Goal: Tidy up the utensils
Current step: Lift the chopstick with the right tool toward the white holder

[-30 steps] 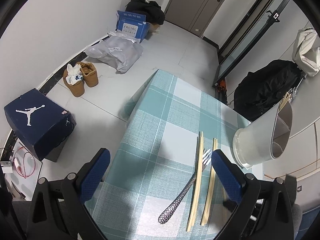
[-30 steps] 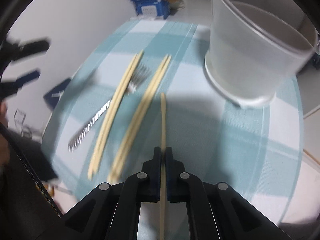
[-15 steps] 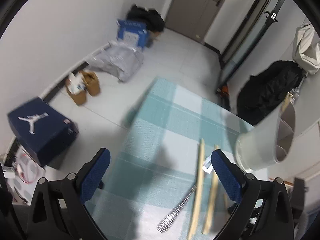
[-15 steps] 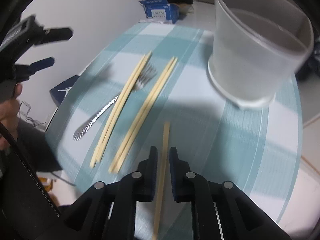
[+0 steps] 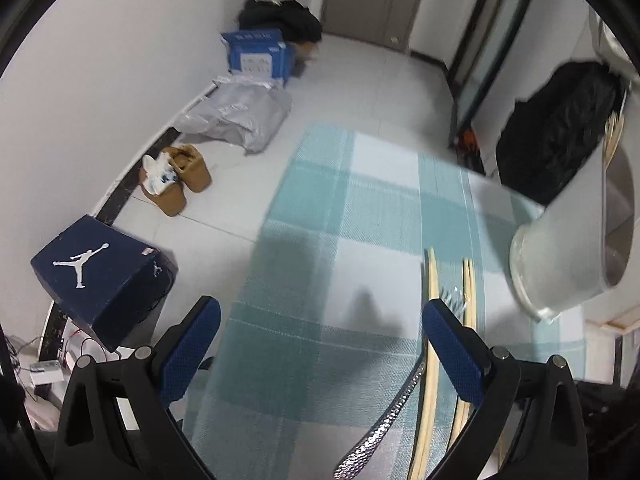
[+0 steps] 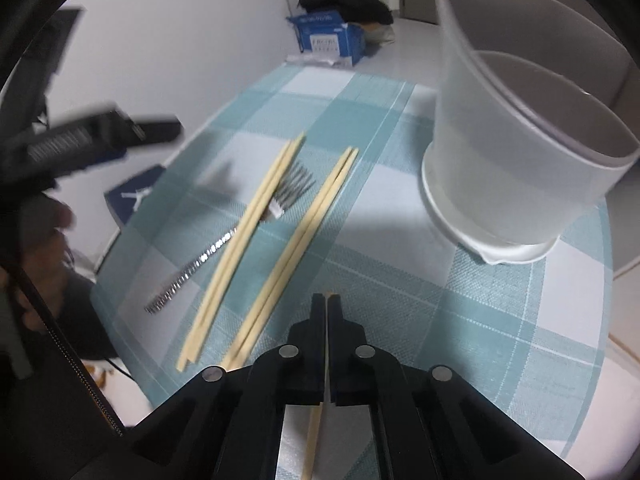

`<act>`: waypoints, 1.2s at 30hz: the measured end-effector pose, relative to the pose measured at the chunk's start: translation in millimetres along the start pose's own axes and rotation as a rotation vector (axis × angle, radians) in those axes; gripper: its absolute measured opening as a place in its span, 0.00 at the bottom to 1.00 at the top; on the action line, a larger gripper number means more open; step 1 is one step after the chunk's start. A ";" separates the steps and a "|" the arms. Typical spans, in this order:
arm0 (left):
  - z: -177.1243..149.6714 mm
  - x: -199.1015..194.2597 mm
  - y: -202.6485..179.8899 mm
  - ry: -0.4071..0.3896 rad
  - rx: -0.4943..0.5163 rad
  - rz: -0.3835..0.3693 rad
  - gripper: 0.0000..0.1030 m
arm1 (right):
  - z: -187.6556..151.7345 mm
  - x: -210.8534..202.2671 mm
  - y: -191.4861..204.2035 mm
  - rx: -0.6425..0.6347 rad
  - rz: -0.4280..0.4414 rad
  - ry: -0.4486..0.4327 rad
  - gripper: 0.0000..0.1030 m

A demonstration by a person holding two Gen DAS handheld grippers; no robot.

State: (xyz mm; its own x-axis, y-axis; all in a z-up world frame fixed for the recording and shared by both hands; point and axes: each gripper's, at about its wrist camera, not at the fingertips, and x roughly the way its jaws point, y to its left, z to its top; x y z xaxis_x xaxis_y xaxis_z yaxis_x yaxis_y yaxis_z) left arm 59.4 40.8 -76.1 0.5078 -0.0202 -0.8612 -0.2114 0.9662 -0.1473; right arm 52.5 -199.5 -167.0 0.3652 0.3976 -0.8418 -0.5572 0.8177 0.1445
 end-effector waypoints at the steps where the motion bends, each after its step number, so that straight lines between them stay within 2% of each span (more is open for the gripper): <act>1: -0.4 4.3 -4.2 0.016 0.014 -0.005 0.97 | -0.1 -2.7 -3.0 0.012 0.007 -0.011 0.00; 4: -1.4 13.3 -15.5 0.063 0.051 -0.004 0.97 | 4.0 -6.6 -12.1 0.049 0.036 -0.044 0.00; 14: -7.0 30.5 -25.5 0.143 0.091 0.022 0.97 | -3.8 -1.0 -12.5 0.024 0.104 0.008 0.05; 18: -6.6 33.4 -20.8 0.163 0.054 0.027 0.97 | -3.1 3.3 0.8 -0.061 0.055 0.016 0.19; 23: -5.8 33.4 -21.2 0.160 0.040 0.037 0.97 | -7.1 7.4 16.2 -0.143 -0.038 0.032 0.18; 24: -5.8 33.6 -21.3 0.159 0.036 0.034 0.97 | -7.2 7.0 18.7 -0.162 -0.049 0.029 0.16; 25: -5.3 33.5 -21.6 0.159 0.035 0.033 0.97 | -6.7 7.9 21.1 -0.178 -0.062 0.029 0.09; 27: -4.4 33.4 -22.3 0.161 0.027 0.029 0.97 | -4.9 9.2 21.5 -0.175 -0.069 0.024 0.05; 30: -2.8 33.6 -21.7 0.164 0.014 0.017 0.97 | -0.8 4.5 12.2 -0.106 -0.019 0.002 0.05; 36: -0.2 29.4 -20.3 0.164 -0.020 -0.034 0.97 | 10.2 -18.4 -1.7 0.030 0.110 -0.118 0.05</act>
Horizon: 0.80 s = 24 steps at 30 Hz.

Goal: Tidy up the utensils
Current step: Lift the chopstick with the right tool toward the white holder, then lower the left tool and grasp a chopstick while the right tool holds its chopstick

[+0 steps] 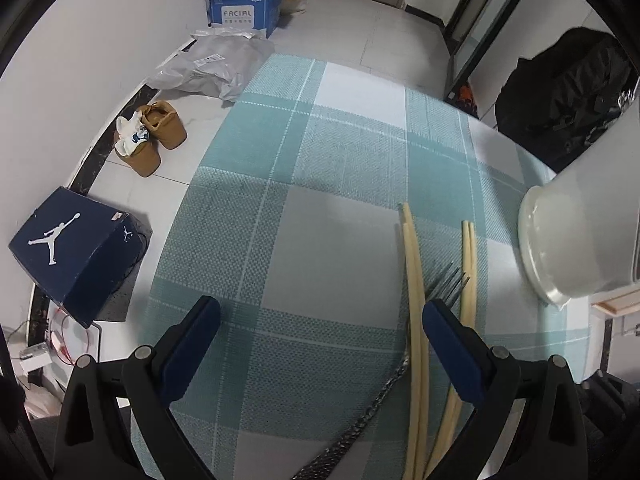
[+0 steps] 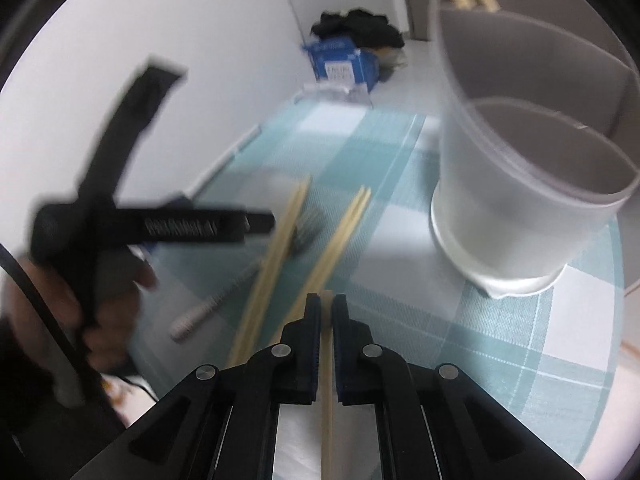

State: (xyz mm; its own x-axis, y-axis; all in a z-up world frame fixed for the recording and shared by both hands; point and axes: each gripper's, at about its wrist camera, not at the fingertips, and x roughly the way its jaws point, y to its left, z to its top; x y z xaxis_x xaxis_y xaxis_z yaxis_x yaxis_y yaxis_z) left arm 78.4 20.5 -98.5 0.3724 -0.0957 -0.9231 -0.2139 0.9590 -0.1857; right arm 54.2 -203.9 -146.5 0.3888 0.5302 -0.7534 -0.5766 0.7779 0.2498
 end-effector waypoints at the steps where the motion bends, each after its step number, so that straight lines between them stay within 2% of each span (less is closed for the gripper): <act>1: 0.5 -0.3 -0.1 -0.002 -0.005 -0.007 0.97 | 2.5 -7.0 -3.2 0.032 0.032 -0.033 0.05; 7: 0.4 4.1 -0.6 0.010 0.000 0.009 0.97 | 14.5 -34.1 -31.3 0.192 0.172 -0.168 0.05; 11: 1.0 4.3 -1.2 0.005 0.004 0.021 0.97 | 21.8 -39.0 -39.3 0.271 0.235 -0.229 0.05; 20: -2.8 6.9 -7.1 0.005 0.049 0.075 0.97 | 17.0 -57.8 -44.2 0.296 0.253 -0.270 0.05; 24: -4.2 8.1 -8.8 0.009 0.077 0.109 0.97 | 11.2 -68.1 -45.4 0.287 0.225 -0.271 0.05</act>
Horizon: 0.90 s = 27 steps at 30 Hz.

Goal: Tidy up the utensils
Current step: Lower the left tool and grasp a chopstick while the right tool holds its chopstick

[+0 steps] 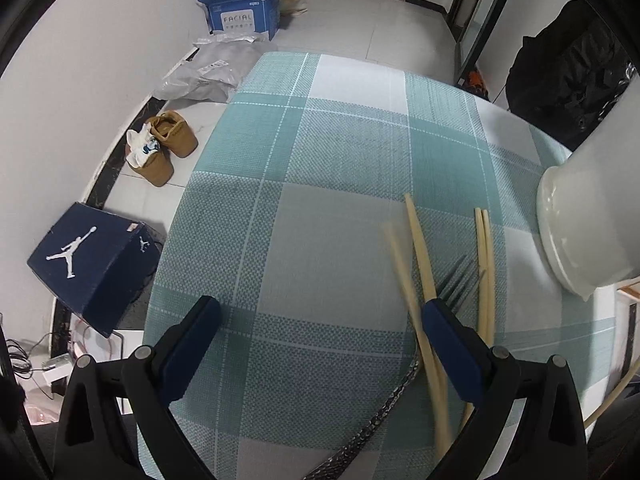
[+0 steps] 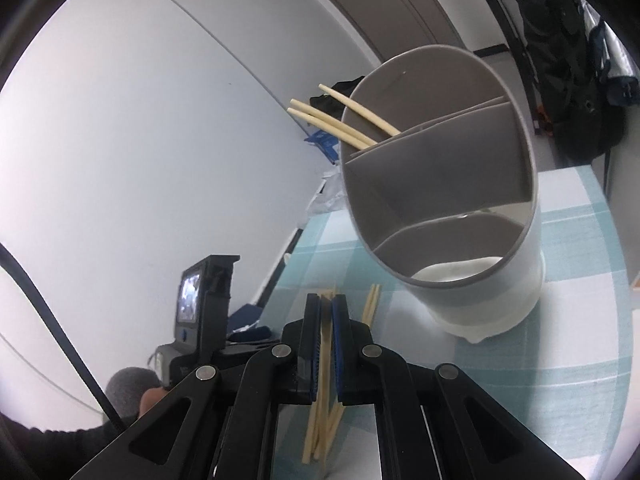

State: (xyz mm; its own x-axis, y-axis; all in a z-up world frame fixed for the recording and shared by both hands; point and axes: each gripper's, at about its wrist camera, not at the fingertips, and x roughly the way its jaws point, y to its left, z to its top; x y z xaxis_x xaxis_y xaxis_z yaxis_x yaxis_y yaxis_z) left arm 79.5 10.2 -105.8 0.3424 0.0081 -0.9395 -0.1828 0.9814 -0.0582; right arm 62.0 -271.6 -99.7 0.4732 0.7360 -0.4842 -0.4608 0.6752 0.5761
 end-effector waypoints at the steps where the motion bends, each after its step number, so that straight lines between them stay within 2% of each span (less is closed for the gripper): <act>1: 0.4 0.8 -1.2 0.005 0.012 0.012 0.97 | -0.1 -0.9 -0.7 0.000 -0.004 0.000 0.05; 4: 1.4 2.0 -2.7 0.013 0.027 0.029 0.97 | -0.6 -3.0 -0.8 0.002 -0.012 -0.006 0.05; 9: 5.0 0.6 2.2 0.024 -0.017 0.012 0.93 | -0.7 -2.3 -3.9 0.005 -0.015 -0.003 0.05; 14: 10.2 -9.4 13.8 0.058 -0.136 -0.090 0.91 | 1.8 -6.6 -5.6 0.012 -0.010 -0.005 0.05; 16: 9.7 -17.0 21.4 0.056 -0.185 -0.087 0.91 | 3.7 -5.8 -6.9 0.015 -0.008 -0.007 0.05; 19: 0.9 -15.3 32.2 0.107 -0.234 -0.090 0.91 | 4.6 -0.9 -8.4 0.014 -0.004 -0.005 0.05; 20: -4.2 -14.3 38.0 0.124 -0.258 -0.095 0.87 | 4.5 0.2 -8.8 0.012 -0.004 -0.003 0.05; 21: -8.8 -13.4 41.9 0.147 -0.280 -0.106 0.82 | 4.6 0.7 -8.7 0.009 -0.005 -0.001 0.05; 27: -26.0 -18.1 58.8 0.205 -0.411 -0.202 0.79 | 3.7 -3.3 -9.6 0.022 0.013 -0.011 0.05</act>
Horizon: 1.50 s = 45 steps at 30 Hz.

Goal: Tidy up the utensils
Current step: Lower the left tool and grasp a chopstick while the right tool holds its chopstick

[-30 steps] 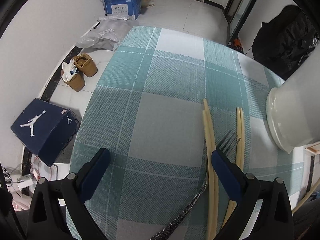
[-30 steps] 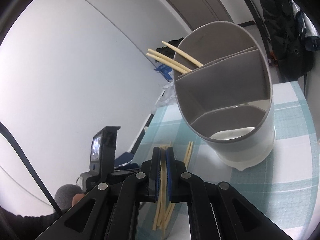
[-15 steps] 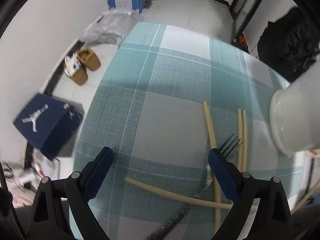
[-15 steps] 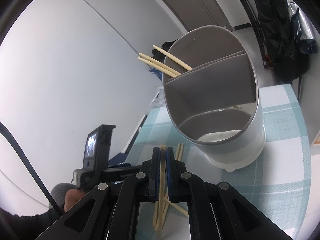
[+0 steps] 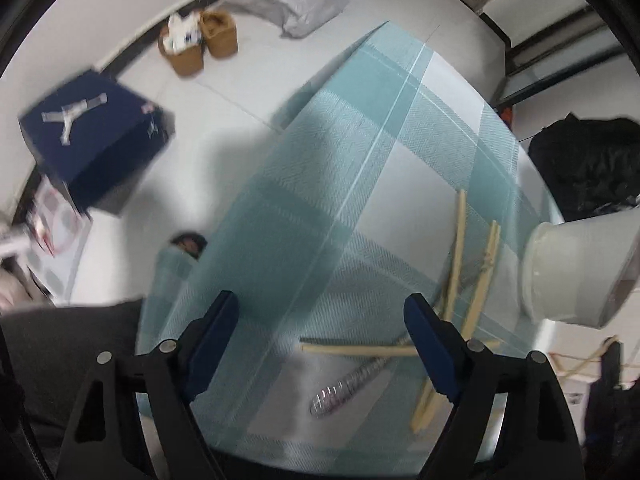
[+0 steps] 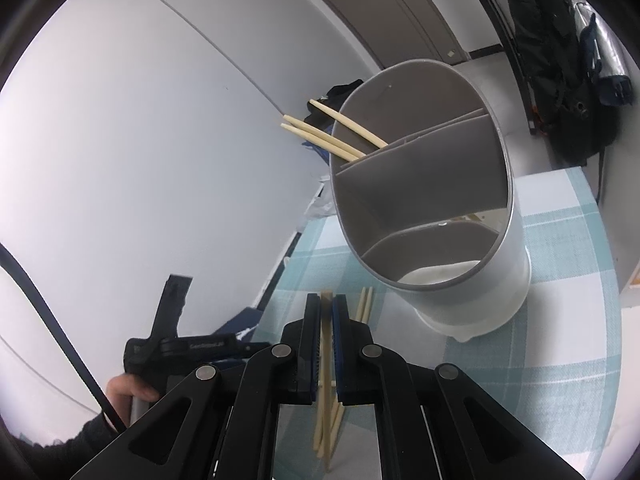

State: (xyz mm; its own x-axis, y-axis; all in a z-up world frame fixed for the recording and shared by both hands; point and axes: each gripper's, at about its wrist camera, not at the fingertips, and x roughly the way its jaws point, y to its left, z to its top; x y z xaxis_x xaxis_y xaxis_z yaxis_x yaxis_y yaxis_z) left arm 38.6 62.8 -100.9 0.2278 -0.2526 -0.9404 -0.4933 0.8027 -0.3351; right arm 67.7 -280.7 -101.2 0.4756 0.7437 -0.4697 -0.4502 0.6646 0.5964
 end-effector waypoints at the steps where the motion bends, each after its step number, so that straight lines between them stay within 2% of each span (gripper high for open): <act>1: -2.6 -1.6 2.0 0.007 -0.020 -0.020 0.79 | -0.9 -1.2 0.9 -0.002 0.003 -0.002 0.05; 3: -6.5 -5.8 1.2 -0.007 -0.025 -0.031 0.79 | -3.2 -3.4 3.5 -0.015 0.005 -0.005 0.05; 7: -16.2 -14.0 -13.7 -0.067 0.084 0.003 0.79 | -5.4 -6.2 6.2 -0.035 -0.005 -0.013 0.05; 9: -20.9 -14.6 -23.7 -0.073 0.172 0.002 0.79 | -5.9 -6.6 4.8 -0.036 -0.015 -0.015 0.05; 12: -35.4 -16.5 -52.3 -0.090 0.358 -0.006 0.79 | -5.6 -9.2 1.1 -0.032 -0.036 -0.026 0.05; 15: -57.6 -2.5 -82.2 -0.075 0.604 0.061 0.79 | -5.4 -13.7 -1.6 -0.035 -0.060 -0.042 0.05; 18: -70.2 2.8 -101.3 -0.106 0.763 0.110 0.79 | -6.0 -18.0 -2.8 -0.037 -0.080 -0.055 0.05; 23: -78.9 5.8 -136.4 -0.161 0.947 0.096 0.79 | -9.2 -26.6 -10.4 -0.030 -0.109 -0.074 0.05; 28: -77.3 17.7 -155.7 -0.184 1.054 0.096 0.78 | -11.8 -33.8 -18.7 -0.025 -0.135 -0.082 0.05; 31: -78.1 30.6 -164.1 -0.187 1.129 0.123 0.69 | -11.4 -37.2 -22.8 -0.017 -0.149 -0.087 0.05; 34: -72.1 46.8 -160.3 -0.122 1.127 0.159 0.60 | -12.0 -40.3 -28.0 -0.004 -0.155 -0.087 0.05; 37: -66.4 51.1 -157.9 -0.124 1.123 0.159 0.55 | -11.7 -44.2 -29.2 -0.004 -0.155 -0.096 0.05; 39: -61.8 52.1 -156.4 -0.117 1.117 0.145 0.39 | -11.5 -46.5 -29.6 -0.005 -0.149 -0.102 0.05; 45: -57.5 54.3 -160.3 -0.104 1.151 0.140 0.24 | -13.5 -46.1 -28.8 0.003 -0.149 -0.092 0.05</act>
State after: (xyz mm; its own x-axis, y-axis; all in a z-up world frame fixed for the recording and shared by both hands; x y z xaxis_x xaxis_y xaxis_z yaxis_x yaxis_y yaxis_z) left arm 81.8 -110.7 -101.7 0.3260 -0.1201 -0.9377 0.5219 0.8499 0.0726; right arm 48.5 -333.2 -105.5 0.6040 0.6271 -0.4918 -0.3675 0.7667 0.5264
